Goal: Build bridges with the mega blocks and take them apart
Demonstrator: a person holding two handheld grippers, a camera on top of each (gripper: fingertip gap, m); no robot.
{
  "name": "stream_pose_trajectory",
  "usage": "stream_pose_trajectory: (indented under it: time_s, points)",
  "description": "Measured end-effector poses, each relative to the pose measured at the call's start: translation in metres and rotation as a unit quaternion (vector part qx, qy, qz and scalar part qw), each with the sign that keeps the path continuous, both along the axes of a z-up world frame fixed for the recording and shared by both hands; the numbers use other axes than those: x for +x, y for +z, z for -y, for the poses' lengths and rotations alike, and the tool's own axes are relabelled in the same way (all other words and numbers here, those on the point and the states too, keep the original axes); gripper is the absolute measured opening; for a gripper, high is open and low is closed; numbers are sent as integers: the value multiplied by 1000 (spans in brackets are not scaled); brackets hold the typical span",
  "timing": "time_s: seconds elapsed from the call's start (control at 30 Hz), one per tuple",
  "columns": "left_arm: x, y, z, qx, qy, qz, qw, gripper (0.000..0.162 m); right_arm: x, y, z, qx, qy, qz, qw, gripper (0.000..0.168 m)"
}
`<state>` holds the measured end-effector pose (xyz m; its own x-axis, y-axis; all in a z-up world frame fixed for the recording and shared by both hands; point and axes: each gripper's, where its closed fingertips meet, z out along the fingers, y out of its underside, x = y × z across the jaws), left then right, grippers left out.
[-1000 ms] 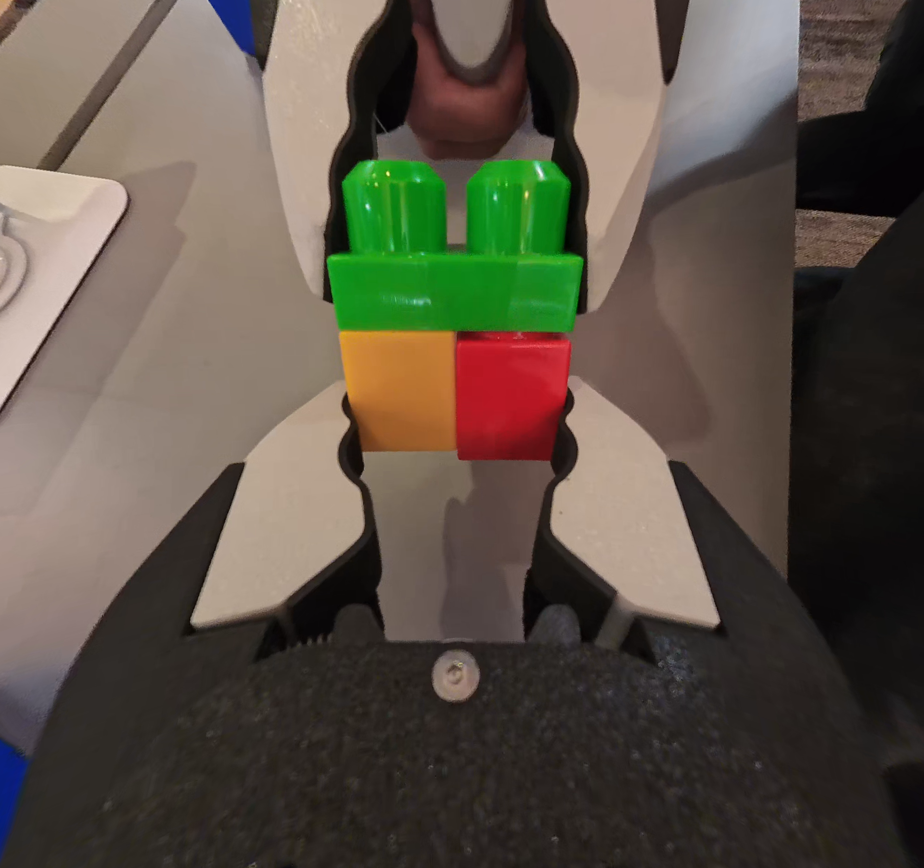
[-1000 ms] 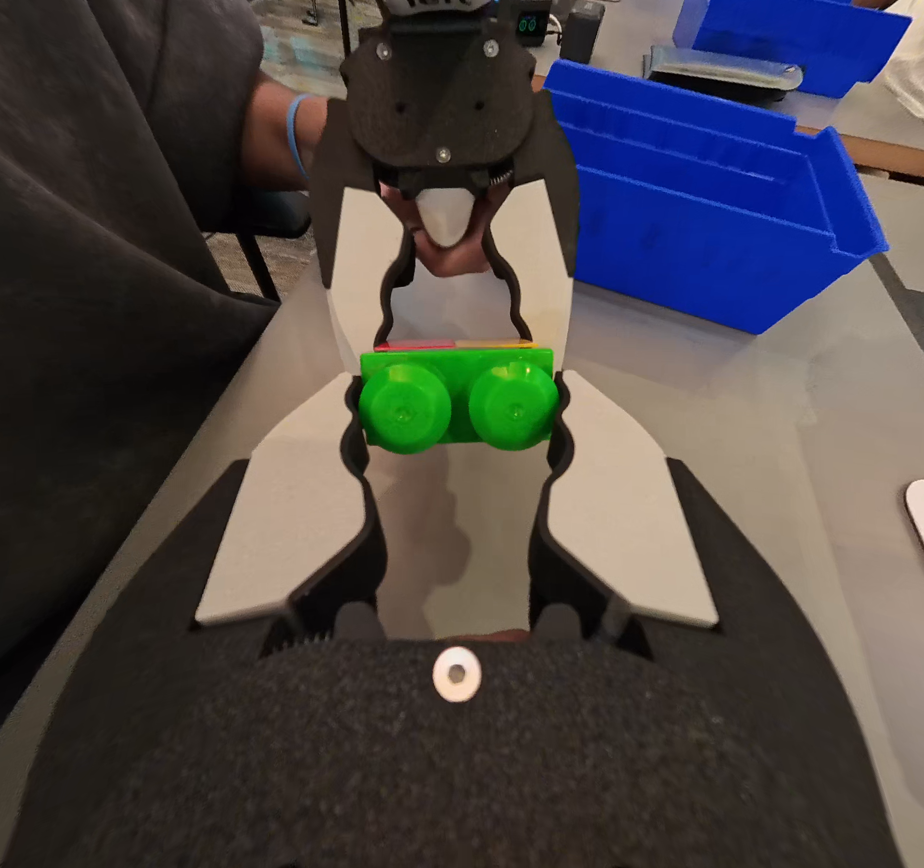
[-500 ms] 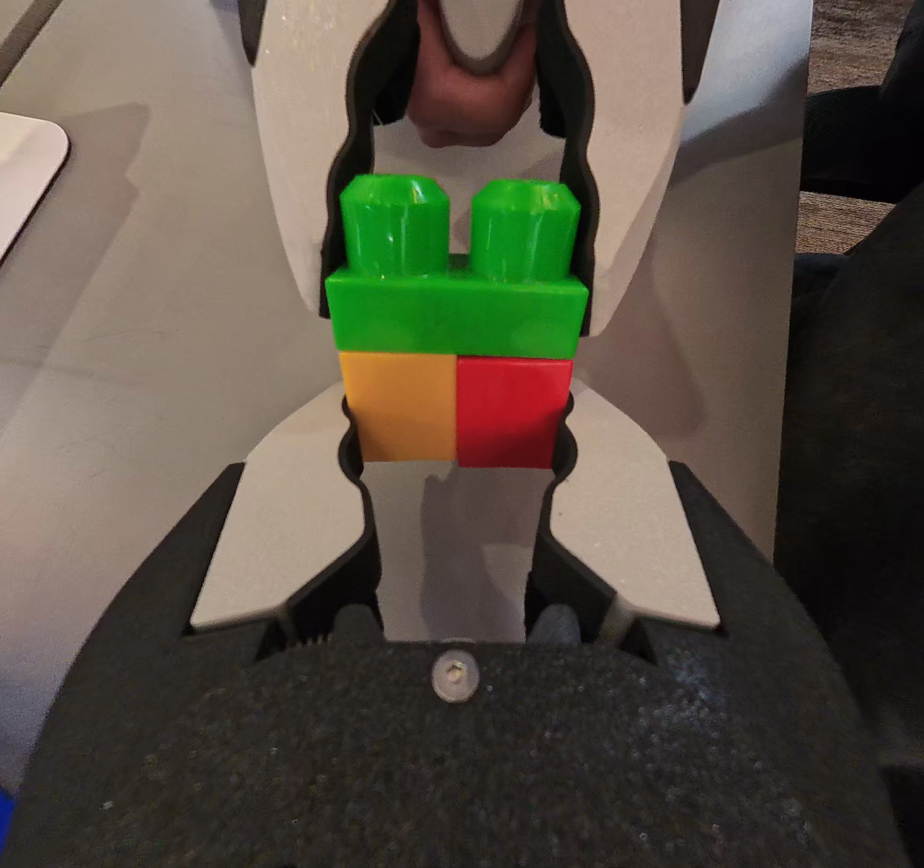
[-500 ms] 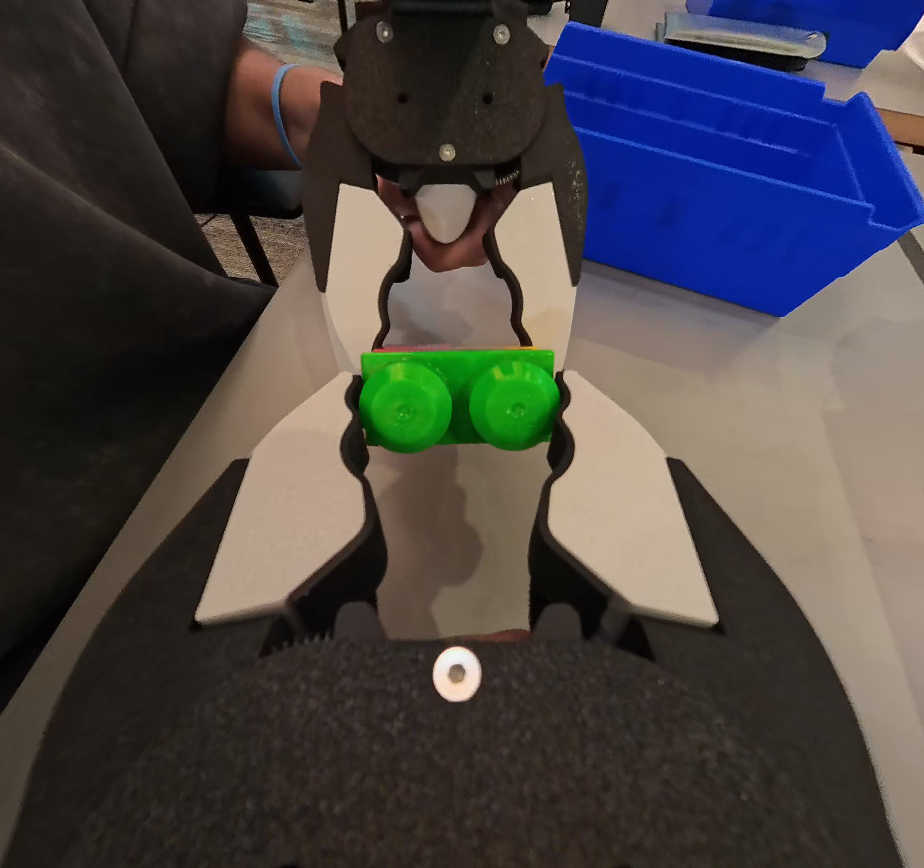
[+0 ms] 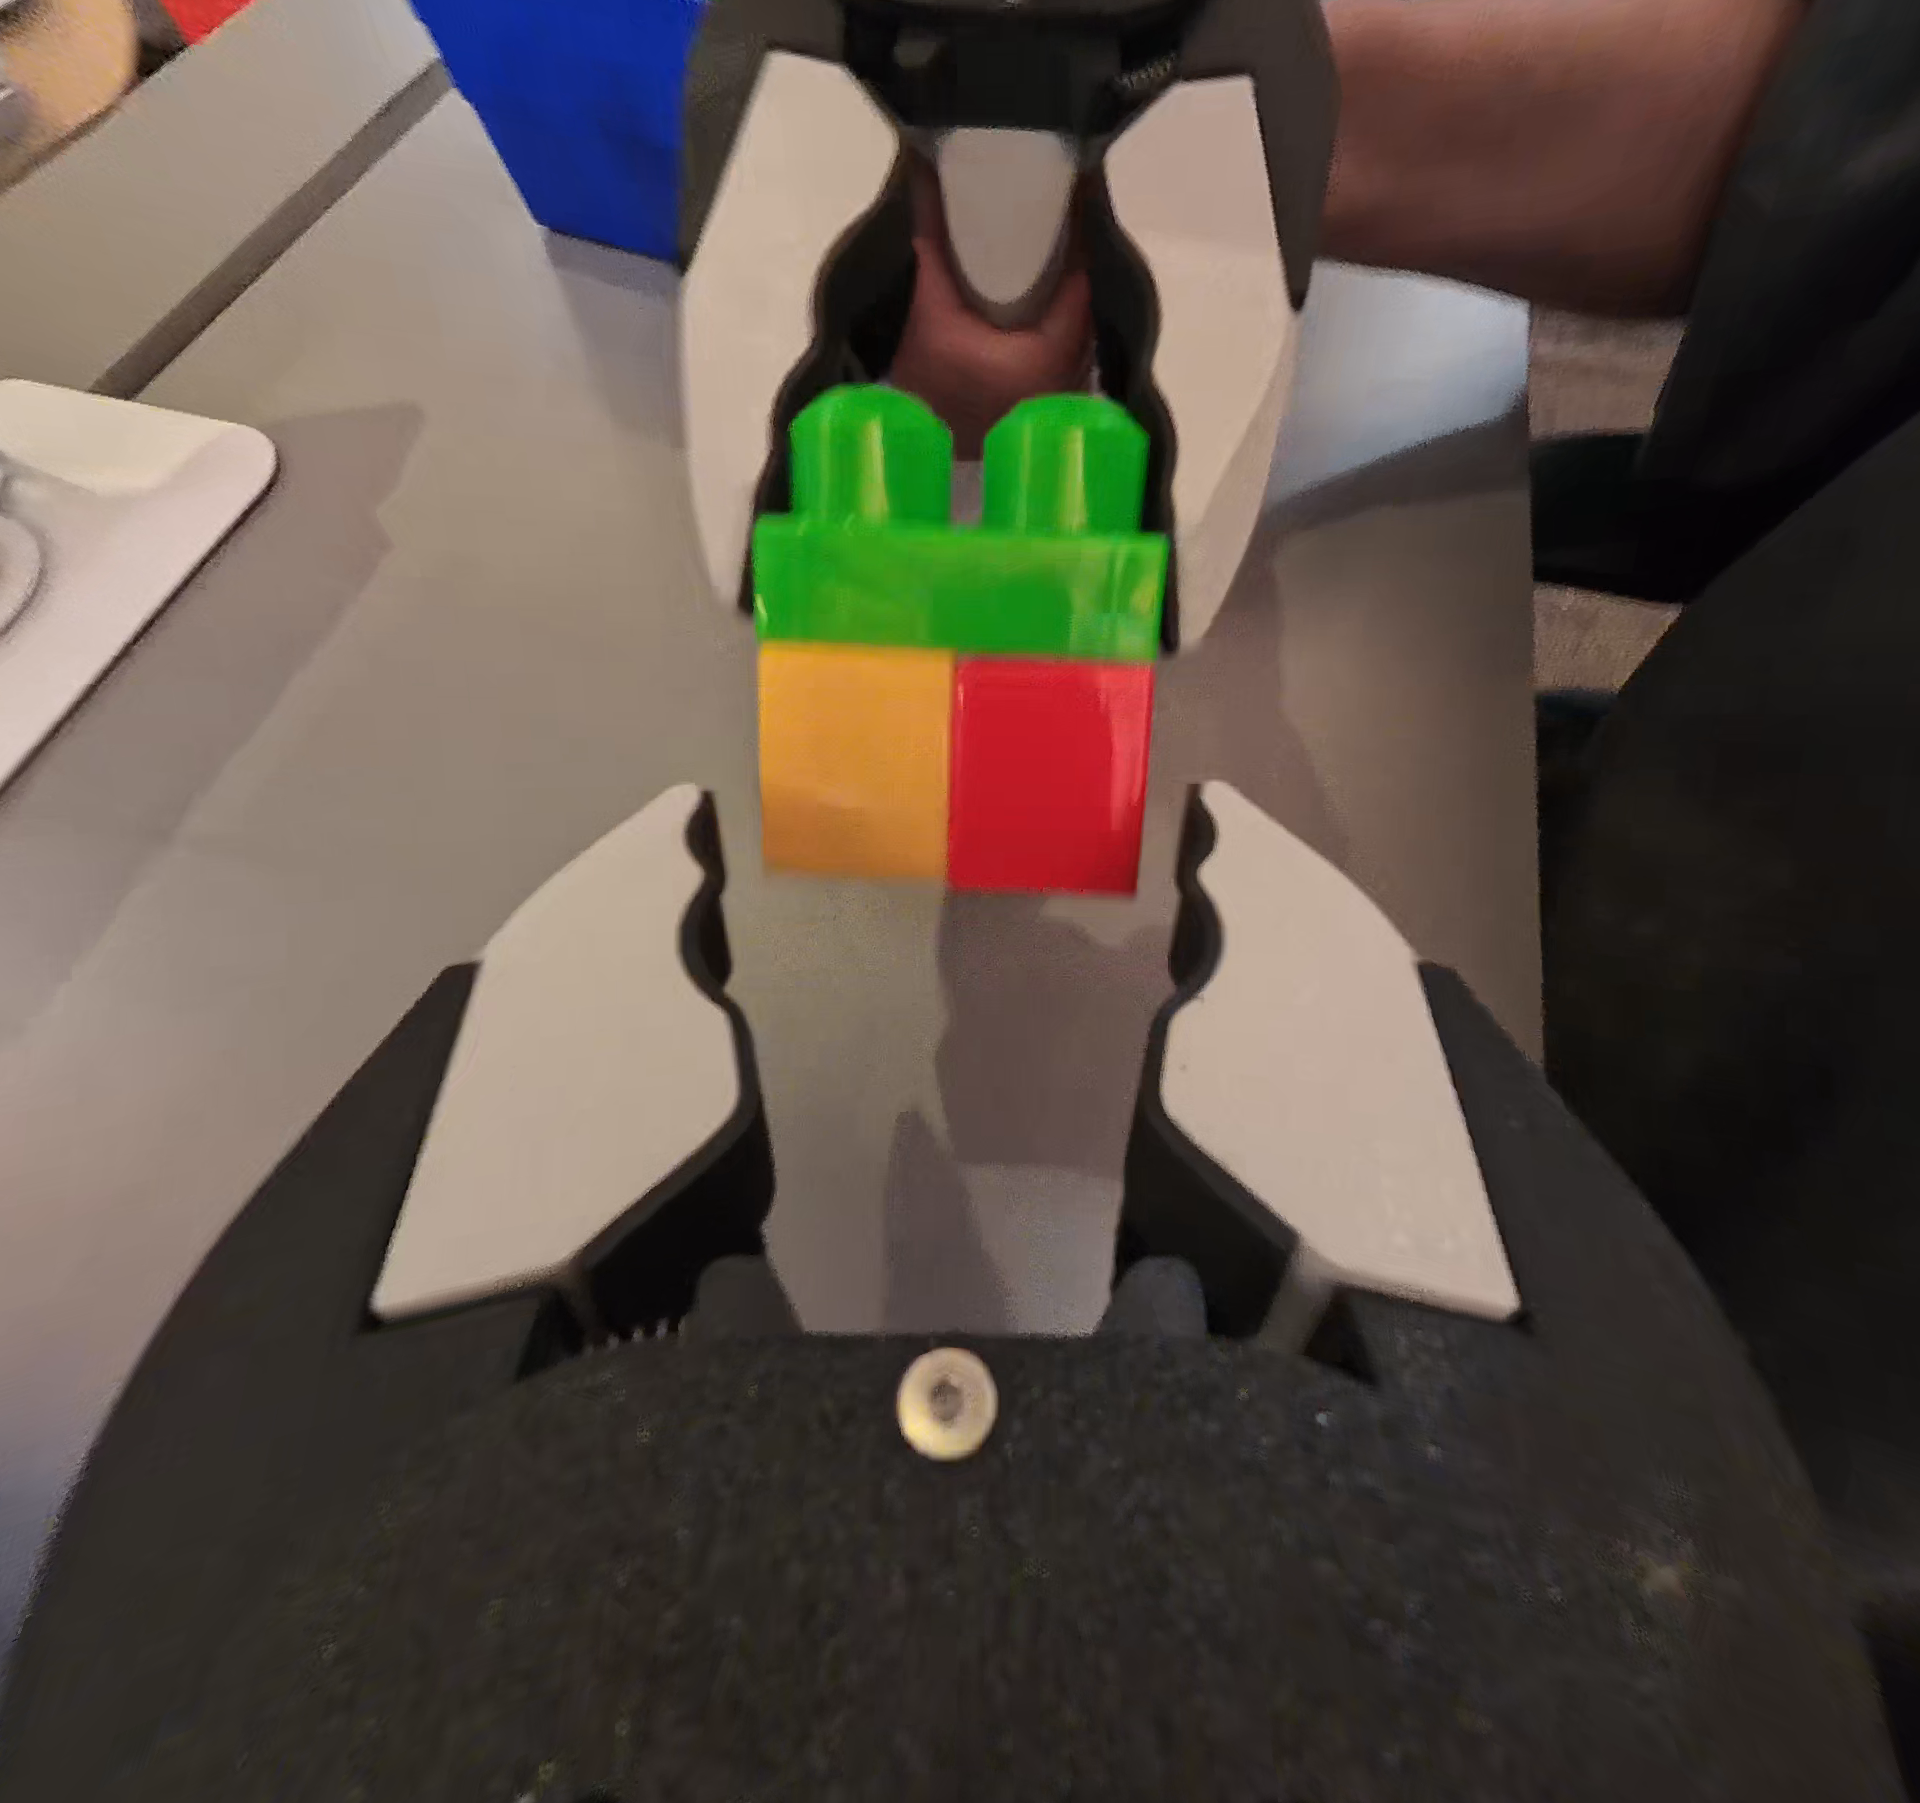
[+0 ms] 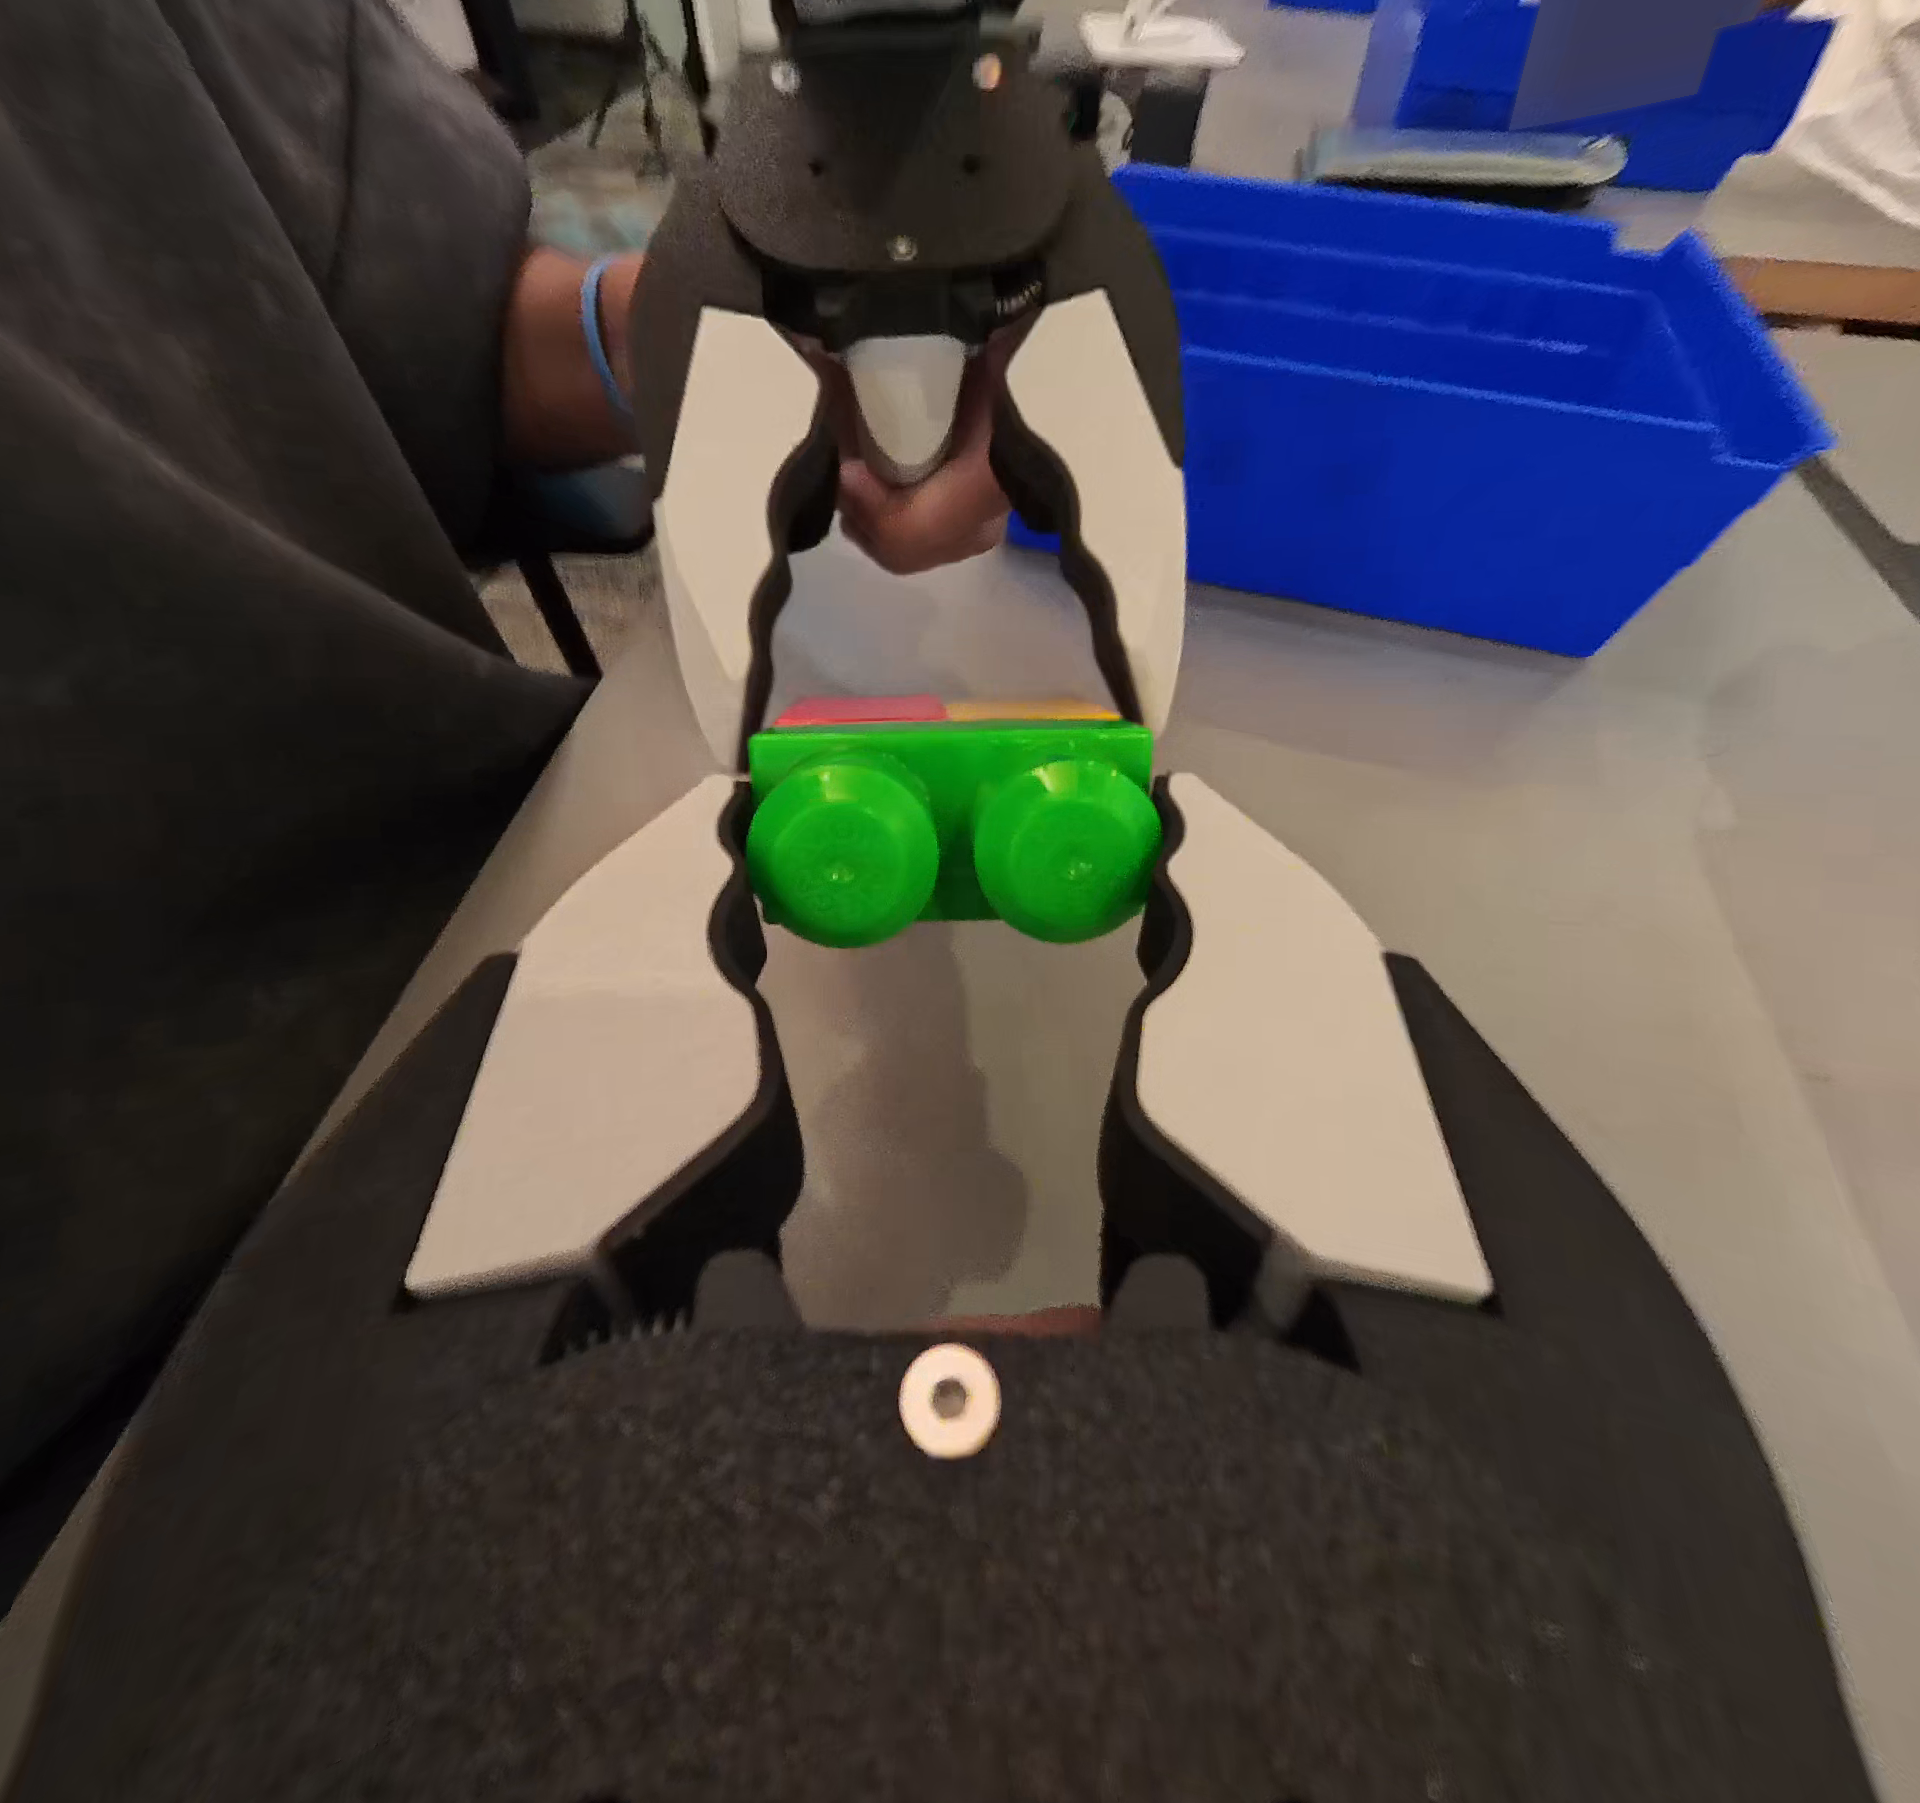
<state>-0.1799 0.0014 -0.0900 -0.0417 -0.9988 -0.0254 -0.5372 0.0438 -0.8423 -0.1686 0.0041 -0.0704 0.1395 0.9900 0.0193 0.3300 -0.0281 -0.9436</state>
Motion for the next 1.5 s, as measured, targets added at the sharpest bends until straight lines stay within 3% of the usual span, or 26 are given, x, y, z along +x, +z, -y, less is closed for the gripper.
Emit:
stream_pose_trajectory:
  time_s: [0.07, 0.13, 0.27, 0.37, 0.5, 0.53, 0.73, 1.2, 1.3, 1.4, 1.5]
  points:
    - [-9, 7, -9, -53, 24, 31, 998, 90, 11, 12, -5, 5, -22, -42, 999, 71]
    - [-13, 14, -13, -162, 31, 80, 983, 93, 14, 20, -8, 39, -44, -55, 997, 71]
    - [-12, 38, -6, -403, -38, 192, 894, 80, -1, 35, -3, 159, -61, -41, 985, 71]
    - [-11, 43, -4, -470, -74, 217, 853, 72, -9, 46, 0, 215, -65, -36, 974, 71]
    - [-7, 48, 7, -477, -107, 215, 846, 61, -11, 48, 1, 218, -60, -37, 973, 71]
    - [-6, 49, 10, -474, -115, 212, 847, 49, -11, 47, 0, 217, -58, -38, 974, 71]
    - [-5, 48, 16, -483, -125, 189, 846, 40, -12, 42, 3, 207, -42, -35, 977, 71]
    - [-4, 33, 8, -498, -86, 153, 849, 38, -14, 22, -5, 211, -43, 8, 976, 72]
    - [-2, 37, 7, -510, -81, 169, 839, 39, -12, 27, -6, 199, -52, -14, 979, 71]
    - [-2, 37, 9, -507, -80, 161, 843, 43, -12, 27, -2, 194, -57, -26, 979, 71]
    - [-9, 43, 3, -527, -84, 173, 828, 54, -14, 27, 1, 188, -53, -33, 980, 71]
